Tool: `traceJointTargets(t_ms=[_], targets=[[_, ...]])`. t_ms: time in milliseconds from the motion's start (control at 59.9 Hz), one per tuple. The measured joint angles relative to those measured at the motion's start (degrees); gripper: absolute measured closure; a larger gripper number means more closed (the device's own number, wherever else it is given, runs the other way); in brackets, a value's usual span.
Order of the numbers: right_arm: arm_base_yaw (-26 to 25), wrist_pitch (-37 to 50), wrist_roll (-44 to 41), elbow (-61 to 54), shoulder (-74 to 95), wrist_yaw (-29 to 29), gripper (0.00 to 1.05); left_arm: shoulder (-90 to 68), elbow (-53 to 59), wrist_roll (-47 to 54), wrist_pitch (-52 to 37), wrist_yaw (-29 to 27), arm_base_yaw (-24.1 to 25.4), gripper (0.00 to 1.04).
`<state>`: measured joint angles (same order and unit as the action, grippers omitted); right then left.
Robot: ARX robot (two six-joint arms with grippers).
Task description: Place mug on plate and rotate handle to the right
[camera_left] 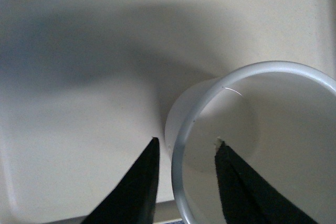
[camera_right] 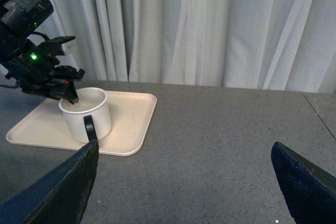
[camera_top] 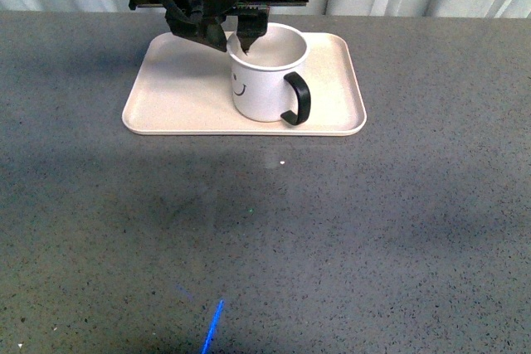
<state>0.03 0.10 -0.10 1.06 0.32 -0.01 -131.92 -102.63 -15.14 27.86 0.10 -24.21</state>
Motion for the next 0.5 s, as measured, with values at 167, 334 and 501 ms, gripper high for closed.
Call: traceJointTargets(t_ms=[167,334,501], targets=[[0.0,0.0,0.0,0.0,0.0,0.0,0.09,4.3,5.2,0.3,-3.1,1.4,0.9,0.44],[0.0,0.0,0.0,0.0,0.0,0.0,0.09,14.3,14.5,1.2,-10.9,1.2,2.8,0.17],[0.0,0.0,0.0,0.0,0.0,0.0,0.09,27.5,33.9,8.6,-42.2,-12.9,4.5,0.21]])
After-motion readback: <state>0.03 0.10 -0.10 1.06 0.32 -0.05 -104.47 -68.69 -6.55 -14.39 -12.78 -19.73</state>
